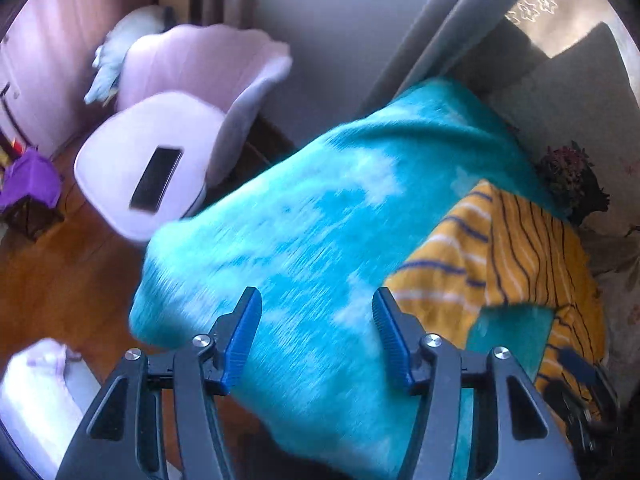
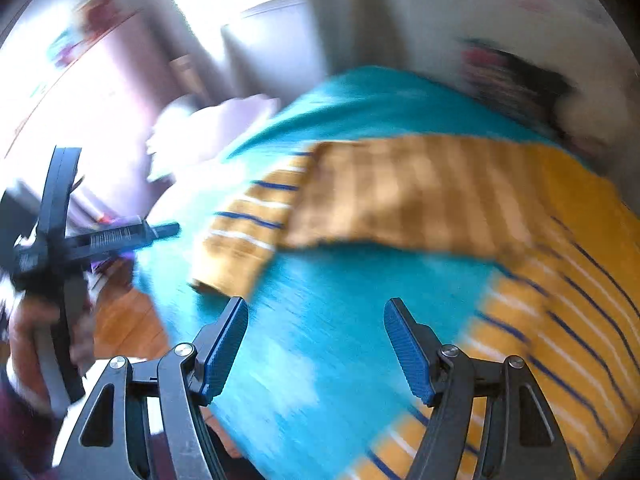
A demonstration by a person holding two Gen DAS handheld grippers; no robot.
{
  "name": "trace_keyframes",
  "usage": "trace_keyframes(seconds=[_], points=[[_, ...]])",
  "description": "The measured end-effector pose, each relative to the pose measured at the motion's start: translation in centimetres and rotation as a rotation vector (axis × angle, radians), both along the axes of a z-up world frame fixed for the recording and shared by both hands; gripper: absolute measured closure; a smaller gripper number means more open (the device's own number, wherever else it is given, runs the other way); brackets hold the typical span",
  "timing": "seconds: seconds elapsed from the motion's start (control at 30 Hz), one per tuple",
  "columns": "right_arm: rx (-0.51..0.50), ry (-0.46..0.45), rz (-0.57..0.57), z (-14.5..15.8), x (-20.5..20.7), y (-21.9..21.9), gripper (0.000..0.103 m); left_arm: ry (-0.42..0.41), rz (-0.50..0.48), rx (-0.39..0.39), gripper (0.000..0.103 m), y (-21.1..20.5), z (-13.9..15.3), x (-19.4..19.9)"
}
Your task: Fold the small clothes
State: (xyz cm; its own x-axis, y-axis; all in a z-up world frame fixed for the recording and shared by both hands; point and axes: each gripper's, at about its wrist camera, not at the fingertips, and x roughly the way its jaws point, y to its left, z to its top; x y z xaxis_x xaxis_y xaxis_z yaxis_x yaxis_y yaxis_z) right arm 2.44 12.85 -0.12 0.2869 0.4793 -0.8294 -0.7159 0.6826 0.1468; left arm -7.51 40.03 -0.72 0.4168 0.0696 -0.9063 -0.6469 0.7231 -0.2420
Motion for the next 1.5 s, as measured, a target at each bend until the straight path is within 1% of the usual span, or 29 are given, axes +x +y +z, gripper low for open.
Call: trace_keyframes(seconds=[0.07, 0.13, 0.23, 0.27, 0.3, 0.33, 0.37, 0.4, 0.43, 0.5, 0.57, 0.63, 0.7, 0.8, 0.83, 0.9, 0.97, 1.0, 1.03, 1.07, 1.1, 1.13, 1.17, 1.2, 1.27, 1.3, 1.33, 1.4, 1.5], points=[[0.001, 0.04, 0.055, -1.4, 0.3, 3.3, 0.028, 0.006, 0.02, -0.01, 0.046, 0.2, 0.0, -1.6], [-0.023, 0.092, 0.067, -3.4, 0.9, 5.8, 0.028, 0.009, 0.034, -0.011, 0.046, 0.5, -0.1, -2.7], [-0.042, 0.155, 0.053, -5.5, 1.3, 7.5, 0.027, 0.002, 0.051, 0.003, 0.046, 0.6, 0.5, -4.7], [-0.035, 0.159, 0.046, -5.7, 1.1, 8.0, 0.029, 0.001, 0.056, 0.018, 0.046, 0.6, 0.8, -5.2], [-0.023, 0.147, 0.044, -5.6, 0.9, 8.2, 0.032, 0.001, 0.058, 0.031, 0.045, 0.6, 1.0, -5.5], [-0.01, 0.166, 0.059, -5.7, 0.7, 8.5, 0.054, -0.001, 0.06, 0.041, 0.045, 0.5, 1.2, -5.8], [-0.003, 0.196, 0.077, -5.8, 0.6, 9.0, 0.084, -0.004, 0.061, 0.045, 0.044, 0.6, 1.4, -5.9], [-0.007, 0.211, 0.088, -6.0, 0.5, 9.5, 0.094, -0.008, 0.062, 0.042, 0.044, 0.6, 1.5, -5.9], [-0.015, 0.211, 0.094, -5.9, 0.5, 9.6, 0.097, -0.013, 0.06, 0.033, 0.044, 0.6, 1.6, -5.7], [0.006, 0.21, 0.085, -5.3, 0.8, 9.1, 0.098, -0.02, 0.053, 0.025, 0.044, 0.4, 1.7, -5.2], [0.047, 0.212, 0.055, -3.8, 1.5, 7.2, 0.098, -0.034, 0.025, 0.03, 0.044, -0.2, 2.1, -4.3], [0.093, 0.212, 0.009, -1.6, 2.3, 3.8, 0.098, -0.049, -0.015, 0.041, 0.044, -1.2, 2.6, -3.2], [0.125, 0.191, -0.044, 0.5, 2.7, 0.0, 0.098, -0.061, -0.055, 0.043, 0.044, -2.1, 2.8, -2.0], [0.151, 0.141, -0.187, 3.5, 4.1, -8.0, 0.098, -0.073, -0.126, 0.032, 0.044, -4.2, 2.9, 0.0], [0.15, 0.116, -0.265, 4.3, 4.6, -11.9, 0.098, -0.077, -0.151, 0.029, 0.044, -5.1, 2.9, 0.6], [0.128, 0.085, -0.384, 5.0, 5.3, -17.4, 0.098, -0.082, -0.207, 0.029, 0.044, -6.9, 3.2, 1.9], [0.075, 0.06, -0.548, 4.7, 6.1, -24.4, 0.098, -0.082, -0.27, 0.036, 0.044, -8.9, 3.4, 3.0], [0.033, 0.041, -0.594, 4.4, 6.4, -26.3, 0.098, -0.08, -0.297, 0.038, 0.044, -9.7, 3.4, 3.6], [-0.08, -0.003, -0.658, 3.5, 6.9, -28.9, 0.098, -0.076, -0.324, 0.04, 0.044, -10.6, 3.4, 4.1], [-0.166, -0.027, -0.69, 2.8, 7.6, -30.5, 0.096, -0.07, -0.354, 0.041, 0.044, -11.6, 3.4, 4.7], [-0.275, -0.053, -0.734, 1.8, 8.1, -31.8, 0.094, -0.066, -0.377, 0.04, 0.044, -12.4, 3.3, 5.1], [-0.365, -0.07, -0.787, 1.1, 8.3, -33.2, 0.09, -0.063, -0.401, 0.036, 0.044, -13.3, 3.3, 5.6], [-0.374, -0.071, -0.836, 1.0, 8.2, -34.5, 0.09, -0.062, -0.429, 0.034, 0.044, -14.3, 3.4, 6.0], [-0.328, -0.066, -0.86, 1.3, 7.8, -35.3, 0.085, -0.06, -0.452, 0.037, 0.041, -15.1, 3.3, 6.4], [-0.169, -0.051, -0.89, 2.4, 6.5, -36.7, 0.047, -0.049, -0.501, 0.043, 0.038, -17.1, 2.8, 7.2], [-0.133, -0.054, -0.895, 2.5, 6.0, -36.7, 0.043, -0.041, -0.521, 0.038, 0.038, -18.0, 2.5, 7.5], [-0.099, -0.056, -0.895, 2.5, 5.4, -36.6, 0.042, -0.03, -0.553, 0.021, 0.038, -19.2, 1.9, 7.9], [-0.075, -0.028, -0.881, 1.6, 4.5, -35.5, 0.042, -0.011, -0.604, -0.003, 0.038, -21.0, 1.0, 8.3], [-0.021, 0.011, -0.837, 0.2, 4.0, -34.1, 0.042, 0.016, -0.701, -0.004, 0.038, -24.6, -0.3, 8.7]])
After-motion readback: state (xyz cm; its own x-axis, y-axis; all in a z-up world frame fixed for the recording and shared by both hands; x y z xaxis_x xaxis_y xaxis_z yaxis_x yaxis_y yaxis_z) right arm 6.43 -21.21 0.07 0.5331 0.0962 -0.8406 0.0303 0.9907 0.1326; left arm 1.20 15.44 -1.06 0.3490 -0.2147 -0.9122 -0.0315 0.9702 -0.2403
